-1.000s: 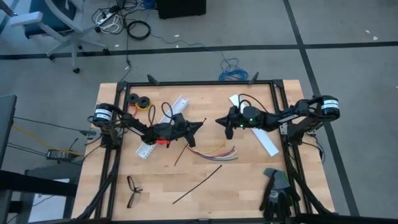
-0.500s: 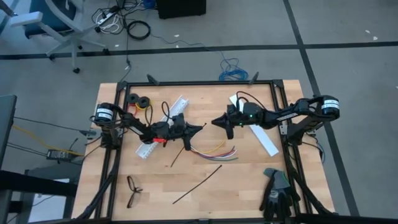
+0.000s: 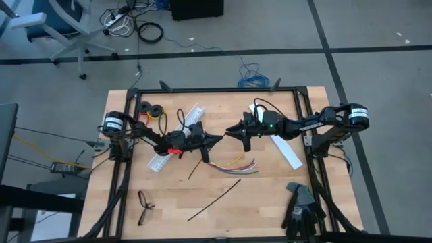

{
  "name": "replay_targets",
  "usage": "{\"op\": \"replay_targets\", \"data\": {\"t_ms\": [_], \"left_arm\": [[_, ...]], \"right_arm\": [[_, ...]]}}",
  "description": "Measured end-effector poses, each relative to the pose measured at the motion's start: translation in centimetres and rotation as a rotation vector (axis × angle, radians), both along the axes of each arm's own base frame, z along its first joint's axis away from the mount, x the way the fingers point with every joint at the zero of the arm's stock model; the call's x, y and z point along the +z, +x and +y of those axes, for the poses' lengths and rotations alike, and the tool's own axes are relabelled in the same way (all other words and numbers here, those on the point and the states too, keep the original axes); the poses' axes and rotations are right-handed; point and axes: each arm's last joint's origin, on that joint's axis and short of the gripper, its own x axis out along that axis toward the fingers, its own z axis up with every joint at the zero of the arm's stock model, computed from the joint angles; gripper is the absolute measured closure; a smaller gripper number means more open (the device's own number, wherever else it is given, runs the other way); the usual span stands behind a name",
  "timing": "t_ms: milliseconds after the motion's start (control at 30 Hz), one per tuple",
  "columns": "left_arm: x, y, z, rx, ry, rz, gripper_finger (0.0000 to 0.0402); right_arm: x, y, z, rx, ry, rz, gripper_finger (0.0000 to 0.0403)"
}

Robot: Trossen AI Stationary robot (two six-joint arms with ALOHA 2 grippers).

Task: Ziptie cables
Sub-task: Insert the black zip tie into the lock head

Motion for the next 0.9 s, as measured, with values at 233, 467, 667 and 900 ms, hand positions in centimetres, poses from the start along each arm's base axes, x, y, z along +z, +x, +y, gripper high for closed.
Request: {"op": "replay_targets", "data": {"t_ms": [233, 467, 667, 900], "left_arm": [[-0.07, 0.2, 0.03, 0.01, -0.012, 0.017, 0.0401], [-0.18, 0.2, 0.1, 0.035, -0.022, 0.027, 0.0401], [-0.24, 0.18, 0.23, 0.041, -0.028, 0.031, 0.0401], [-0.13, 0.27, 0.29, 0.056, -0.03, 0.025, 0.0401]], "right_arm": [[0.02, 0.05, 0.32, 0.015, -0.035, -0.003, 0.0316], [0.04, 0.06, 0.33, 0.018, -0.035, -0.005, 0.0321], [0.14, 0.08, 0.34, 0.025, -0.033, -0.014, 0.0321], [0.27, 0.11, 0.29, 0.008, -0.04, -0.024, 0.0321]]}}
